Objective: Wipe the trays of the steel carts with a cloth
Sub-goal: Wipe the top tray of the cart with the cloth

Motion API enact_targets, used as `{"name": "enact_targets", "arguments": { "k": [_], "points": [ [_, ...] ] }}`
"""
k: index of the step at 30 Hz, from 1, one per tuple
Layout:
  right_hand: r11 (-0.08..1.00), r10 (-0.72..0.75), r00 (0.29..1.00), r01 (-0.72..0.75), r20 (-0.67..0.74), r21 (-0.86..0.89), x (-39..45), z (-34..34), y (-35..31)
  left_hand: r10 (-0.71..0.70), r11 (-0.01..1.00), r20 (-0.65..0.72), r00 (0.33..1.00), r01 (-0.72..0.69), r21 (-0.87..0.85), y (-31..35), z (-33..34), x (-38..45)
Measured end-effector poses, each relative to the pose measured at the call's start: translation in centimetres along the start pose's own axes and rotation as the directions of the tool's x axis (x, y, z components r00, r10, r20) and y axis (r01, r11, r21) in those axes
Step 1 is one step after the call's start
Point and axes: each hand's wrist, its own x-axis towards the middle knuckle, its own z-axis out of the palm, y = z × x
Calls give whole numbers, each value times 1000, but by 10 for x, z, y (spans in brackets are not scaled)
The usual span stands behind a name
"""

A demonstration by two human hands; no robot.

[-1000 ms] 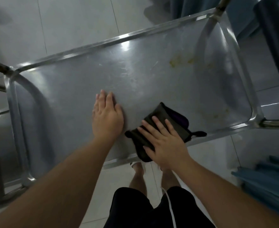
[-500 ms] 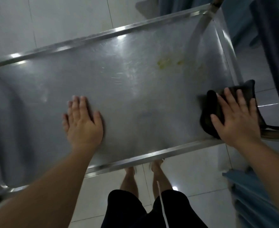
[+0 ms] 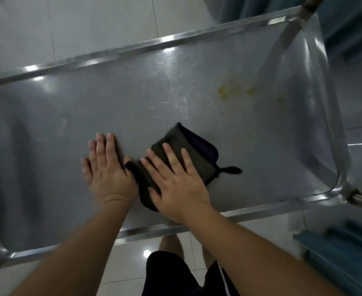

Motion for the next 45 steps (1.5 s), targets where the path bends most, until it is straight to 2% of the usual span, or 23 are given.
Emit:
{"name": "enact_targets", "arguments": {
  "k": [4, 6, 9, 11, 13, 15, 18, 19, 20, 22, 24, 26, 28, 30, 32, 33, 35, 38, 40, 42, 43, 44, 45],
  "points": [
    [986, -167, 986, 168, 15, -17, 18, -8, 18, 14, 1000, 7, 1000, -14, -1, -2, 0, 1],
    [983, -181, 983, 181, -1, -9, 22, -17, 51, 8, 1000, 1, 1000, -8, -3, 0, -2, 0],
    [999, 35, 998, -36, -42, -17, 29, -39, 135, -10, 1000, 0, 1000, 10, -7, 2, -3, 1],
    [967, 245, 968, -248, -59, -50, 20, -55, 202, -10, 1000, -1, 1000, 10, -5, 3, -3, 0],
    [883, 462, 883, -467, -77, -57, 3, -69, 253, -11, 1000, -1, 1000, 11, -11, 4, -4, 0],
    [754, 652, 753, -656, -89, -29, -6, -74, 269, -17, 1000, -3, 1000, 17, -7, 5, -4, 0],
    [539, 841, 530, -840, -114, 69, 10, -65, 224, -19, 1000, 2, 1000, 19, -4, 4, -3, 0],
    [508, 860, 497, -855, -118, 105, 18, -60, 197, -20, 1000, 4, 1000, 20, -4, 3, -2, 0],
    [534, 844, 520, -838, -127, 114, 24, -54, 166, -20, 1000, 4, 1000, 20, -2, 2, -2, 1],
    [689, 724, 677, -720, -133, 86, 36, -39, 102, -17, 1000, 7, 1000, 17, 3, 1, 0, 1],
    [862, 507, 857, -505, -93, 46, 51, -27, 45, -14, 1000, 6, 1000, 14, 8, 1, 1, 2],
    [974, 228, 974, -227, -18, 17, 71, -22, 11, -24, 1000, 2, 1000, 24, 2, 2, 1, 2],
    [999, -39, 998, 40, 41, -23, 96, -25, 7, -41, 999, 2, 999, 41, 6, 4, 0, 3],
    [966, -244, 965, 251, 100, -64, 115, -32, 26, -41, 999, 9, 999, 41, 16, 4, 0, 3],
    [945, -310, 944, 319, 116, -72, 130, -41, 59, -35, 999, 5, 999, 35, 8, 4, -2, 3],
    [960, -264, 960, 270, 88, -70, 135, -46, 79, -34, 999, 1, 999, 34, 5, 4, -3, 2],
    [997, -49, 999, 49, 4, -59, 138, -56, 130, -28, 1000, 5, 1000, 28, 3, 4, -3, 2],
    [949, 309, 948, -313, -71, -44, 122, -73, 214, -29, 1000, -3, 1000, 29, -2, 4, -3, 1],
    [819, 570, 813, -574, -119, -5, 102, -80, 253, -29, 1000, -2, 1000, 29, -2, 5, -2, 1],
    [597, 801, 586, -799, -123, 75, 92, -81, 257, -27, 1000, -3, 1000, 27, 2, 4, -1, 1],
    [498, 866, 487, -860, -113, 114, 91, -80, 245, -22, 1000, -2, 1000, 22, 5, 3, 0, 1],
    [439, 898, 427, -885, -107, 151, 93, -77, 226, -15, 1000, -3, 1000, 15, 8, 2, 0, 0],
    [435, 900, 423, -883, -107, 176, 95, -73, 202, -10, 1000, -5, 1000, 11, 12, 1, 1, 0]
  ]
}}
